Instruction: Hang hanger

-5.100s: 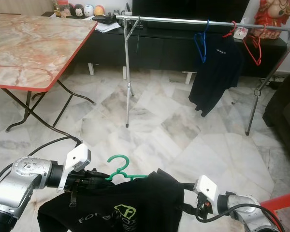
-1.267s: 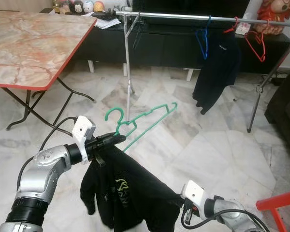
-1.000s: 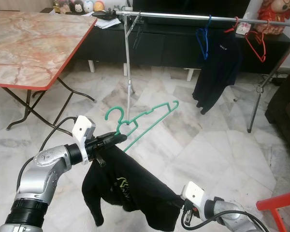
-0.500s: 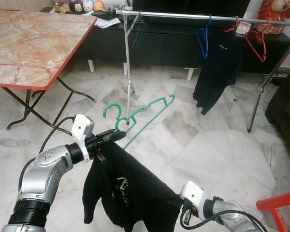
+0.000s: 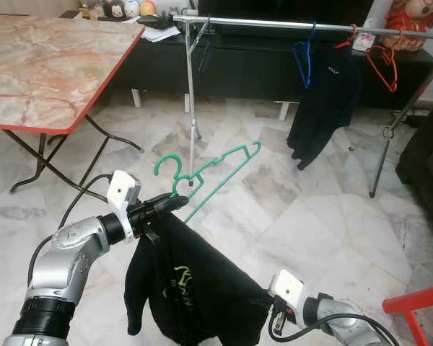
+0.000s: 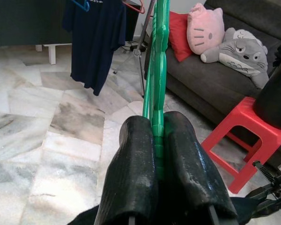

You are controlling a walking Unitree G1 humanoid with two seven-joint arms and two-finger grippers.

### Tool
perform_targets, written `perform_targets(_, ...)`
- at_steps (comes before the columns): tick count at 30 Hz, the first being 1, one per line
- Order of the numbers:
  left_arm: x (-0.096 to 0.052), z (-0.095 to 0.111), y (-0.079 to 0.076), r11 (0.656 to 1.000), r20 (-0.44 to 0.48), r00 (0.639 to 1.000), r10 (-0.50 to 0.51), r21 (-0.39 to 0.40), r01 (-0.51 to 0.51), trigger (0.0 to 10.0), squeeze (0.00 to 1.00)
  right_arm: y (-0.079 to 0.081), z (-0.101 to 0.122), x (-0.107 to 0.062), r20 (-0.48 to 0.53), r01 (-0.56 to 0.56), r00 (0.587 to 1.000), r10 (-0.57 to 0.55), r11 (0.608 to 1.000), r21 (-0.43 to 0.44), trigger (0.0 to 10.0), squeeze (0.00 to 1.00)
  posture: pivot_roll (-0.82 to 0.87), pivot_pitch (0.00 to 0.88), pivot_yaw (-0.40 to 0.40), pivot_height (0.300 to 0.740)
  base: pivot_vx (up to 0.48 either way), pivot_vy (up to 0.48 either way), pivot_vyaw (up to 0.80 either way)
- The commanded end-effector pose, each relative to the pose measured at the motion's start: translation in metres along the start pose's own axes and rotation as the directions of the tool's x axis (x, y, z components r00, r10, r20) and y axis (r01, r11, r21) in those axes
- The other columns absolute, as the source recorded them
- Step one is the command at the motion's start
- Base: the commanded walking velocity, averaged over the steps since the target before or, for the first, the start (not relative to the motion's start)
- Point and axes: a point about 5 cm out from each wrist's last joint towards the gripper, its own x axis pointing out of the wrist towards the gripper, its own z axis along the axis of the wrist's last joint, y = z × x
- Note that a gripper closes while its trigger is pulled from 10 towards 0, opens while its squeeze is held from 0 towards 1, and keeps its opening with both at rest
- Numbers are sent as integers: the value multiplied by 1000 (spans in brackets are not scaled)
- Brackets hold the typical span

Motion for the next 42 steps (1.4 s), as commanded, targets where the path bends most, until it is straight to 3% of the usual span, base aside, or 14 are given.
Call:
perform_targets(1, 2, 7, -4, 999, 14, 1000, -21, 29, 20, 10000, 0, -1, 1, 0, -4, 1, 1000, -1, 1000, -2, 10000, 0, 25, 52, -70, 740, 0, 0, 0)
perform_targets(2, 2, 7, -4, 999, 12, 1000, -23, 29, 23, 10000, 0, -1, 1, 0, -3, 0, 1000, 0, 1000, -1, 9490, 0, 25, 53, -70, 740, 0, 0, 0)
perform_targets(3, 2, 7, -4, 999, 11, 1000, -25, 30, 24, 10000, 0, -1, 1, 0, 0, 0, 1000, 0, 1000, -1, 3294, 0, 25, 53, -70, 740, 0, 0, 0)
perform_targets(4, 2, 7, -4, 999, 10, 1000, -26, 30, 26, 10000, 0, -1, 1, 0, 3, 0, 1000, 0, 1000, 0, 0, 0, 25, 53, -70, 740, 0, 0, 0)
perform_targets(23, 3, 6, -7, 998, -1, 998, -63, 24, 63, 10000, 0, 0, 2, 0, 8, -20, 1000, 20, 1000, 4, 0, 0, 25, 54, -71, 740, 0, 0, 0)
perform_targets(30, 2, 3, -10, 995, -27, 995, -97, 28, 97, 10000, 0, 8, -3, 1, -5, -111, 994, 111, 992, 64, 0, 0, 26, 55, -74, 740, 0, 0, 0)
perform_targets(36, 1, 1, -12, 993, -46, 993, -110, 36, 112, 10000, 0, 12, -5, 1, -9, -151, 988, 152, 987, 51, 0, 0, 25, 54, -75, 740, 0, 0, 0)
perform_targets(42, 6, 10, -8, 998, 29, 998, -54, 29, 53, 10000, 0, 10, -3, 1, -9, -139, 990, 139, 989, 43, 0, 0, 25, 53, -76, 740, 0, 0, 0)
